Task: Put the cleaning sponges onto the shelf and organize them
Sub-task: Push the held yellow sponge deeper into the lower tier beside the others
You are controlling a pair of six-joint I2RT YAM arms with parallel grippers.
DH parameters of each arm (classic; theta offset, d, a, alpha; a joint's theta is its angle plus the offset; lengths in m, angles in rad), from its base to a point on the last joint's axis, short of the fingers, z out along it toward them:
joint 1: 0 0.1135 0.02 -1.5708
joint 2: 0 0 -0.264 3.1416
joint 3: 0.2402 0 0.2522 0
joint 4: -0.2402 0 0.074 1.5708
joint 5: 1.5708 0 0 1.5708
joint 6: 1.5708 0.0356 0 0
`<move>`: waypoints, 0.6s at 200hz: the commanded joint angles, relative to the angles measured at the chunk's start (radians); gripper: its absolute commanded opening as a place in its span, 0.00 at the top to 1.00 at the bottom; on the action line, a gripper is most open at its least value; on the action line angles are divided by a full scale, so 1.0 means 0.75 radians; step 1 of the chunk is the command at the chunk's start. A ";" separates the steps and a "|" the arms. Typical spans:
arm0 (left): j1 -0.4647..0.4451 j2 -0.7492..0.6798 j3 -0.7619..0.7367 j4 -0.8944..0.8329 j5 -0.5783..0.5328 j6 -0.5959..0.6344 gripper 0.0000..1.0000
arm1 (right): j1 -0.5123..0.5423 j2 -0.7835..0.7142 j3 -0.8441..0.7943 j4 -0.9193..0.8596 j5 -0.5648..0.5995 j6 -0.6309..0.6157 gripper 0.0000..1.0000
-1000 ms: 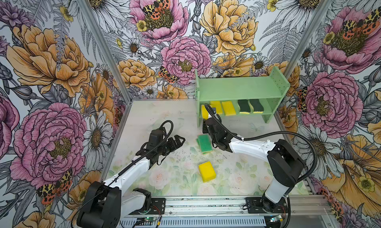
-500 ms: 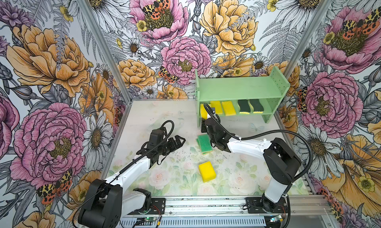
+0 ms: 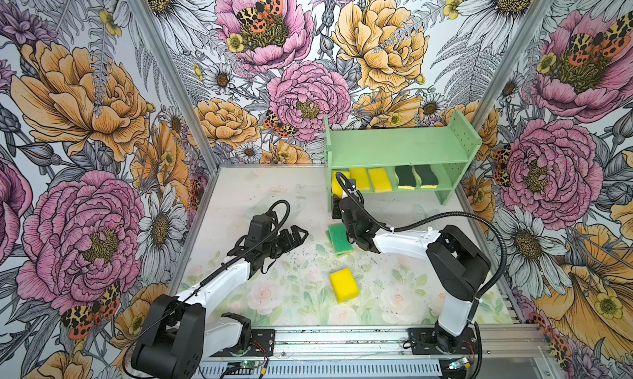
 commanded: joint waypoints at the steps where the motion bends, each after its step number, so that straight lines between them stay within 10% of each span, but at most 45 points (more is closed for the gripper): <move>1: 0.016 0.025 0.029 0.065 0.052 0.031 0.01 | -0.009 0.028 0.030 0.104 0.040 -0.015 0.51; 120: 0.016 0.049 0.043 0.084 0.077 0.037 0.01 | -0.005 0.111 0.032 0.271 0.159 -0.022 0.52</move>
